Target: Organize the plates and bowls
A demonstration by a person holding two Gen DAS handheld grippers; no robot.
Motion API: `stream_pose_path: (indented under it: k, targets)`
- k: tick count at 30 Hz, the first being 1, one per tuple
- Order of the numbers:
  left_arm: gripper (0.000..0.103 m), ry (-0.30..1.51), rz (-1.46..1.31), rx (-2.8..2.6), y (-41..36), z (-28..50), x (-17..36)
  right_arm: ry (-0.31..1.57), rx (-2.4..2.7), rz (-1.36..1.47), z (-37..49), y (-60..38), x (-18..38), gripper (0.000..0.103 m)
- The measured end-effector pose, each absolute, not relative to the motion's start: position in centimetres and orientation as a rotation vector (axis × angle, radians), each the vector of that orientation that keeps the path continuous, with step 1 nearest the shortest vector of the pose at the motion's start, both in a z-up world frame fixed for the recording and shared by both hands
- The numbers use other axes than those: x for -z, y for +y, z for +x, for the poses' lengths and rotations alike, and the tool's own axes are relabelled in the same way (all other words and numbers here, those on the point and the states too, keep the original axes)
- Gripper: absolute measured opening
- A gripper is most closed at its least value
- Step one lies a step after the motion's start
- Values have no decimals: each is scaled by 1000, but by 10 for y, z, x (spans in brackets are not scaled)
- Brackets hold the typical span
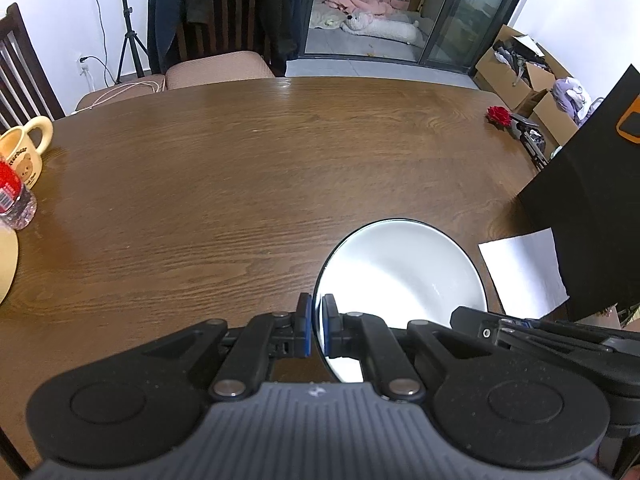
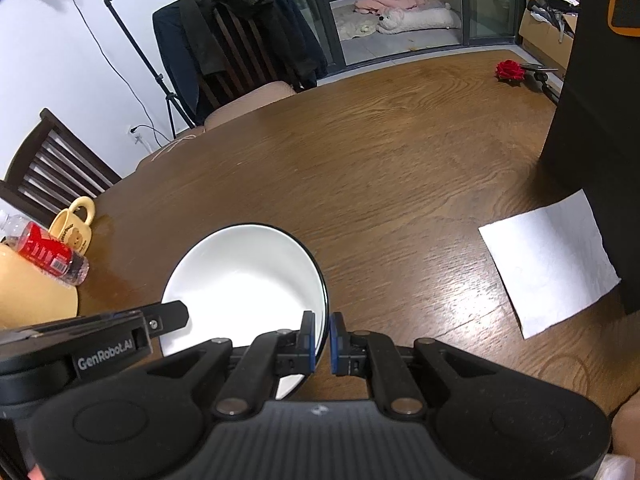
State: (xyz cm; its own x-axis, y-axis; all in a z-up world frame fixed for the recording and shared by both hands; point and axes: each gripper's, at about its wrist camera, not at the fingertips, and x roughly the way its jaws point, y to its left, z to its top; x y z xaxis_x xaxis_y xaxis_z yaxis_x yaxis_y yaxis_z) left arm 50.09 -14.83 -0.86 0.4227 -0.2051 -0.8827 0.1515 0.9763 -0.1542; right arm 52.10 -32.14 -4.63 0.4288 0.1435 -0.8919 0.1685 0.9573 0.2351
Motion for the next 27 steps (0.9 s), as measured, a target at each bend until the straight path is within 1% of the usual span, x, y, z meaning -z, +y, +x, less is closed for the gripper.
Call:
stream_pose_path:
  k: [27]
  targets:
    - [6,1100,-32,272,-114,439,-8,1114,42,320,449,-286,26,7]
